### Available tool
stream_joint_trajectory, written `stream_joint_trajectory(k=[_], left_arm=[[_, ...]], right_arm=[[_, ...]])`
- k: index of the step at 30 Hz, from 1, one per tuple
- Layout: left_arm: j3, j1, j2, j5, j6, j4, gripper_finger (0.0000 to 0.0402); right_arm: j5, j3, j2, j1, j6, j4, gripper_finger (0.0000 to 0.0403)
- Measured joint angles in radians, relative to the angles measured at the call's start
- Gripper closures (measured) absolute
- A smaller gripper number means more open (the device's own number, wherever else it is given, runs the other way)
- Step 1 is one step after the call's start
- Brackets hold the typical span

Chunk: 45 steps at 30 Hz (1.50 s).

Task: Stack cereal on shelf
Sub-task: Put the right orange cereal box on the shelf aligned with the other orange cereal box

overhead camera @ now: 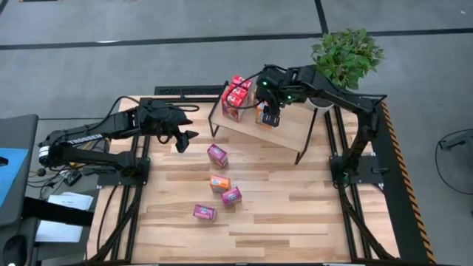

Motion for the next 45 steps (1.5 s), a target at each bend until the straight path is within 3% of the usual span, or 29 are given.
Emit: stream_joint_trajectory(k=[9, 15, 24, 31, 45], left_arm=[[0.000, 0.000, 0.000, -0.037, 0.000, 0.001, 0.0136], [0.000, 0.000, 0.000, -0.047, -0.017, 0.006, 0.0136], [0.000, 0.000, 0.000, -0.053, -0.035, 0.006, 0.0136], [0.000, 0.000, 0.000, -0.067, -0.040, 0.006, 0.0136], [0.000, 0.000, 0.000, -0.067, -0.028, 0.003, 0.0136]], right_arm=[[0.023, 0.001, -0.061, 0.004, 0.002, -0.008, 0.0204], [0.023, 0.001, -0.125, 0.006, 0.109, -0.073, 0.0224], [0.078, -0.003, -0.130, 0.096, 0.191, -0.189, 0.0337], [0.115, -0.108, -0.121, 0.105, 0.183, -0.151, 0.0389], [0.115, -0.212, -0.120, 0.096, 0.150, 0.006, 0.0358]])
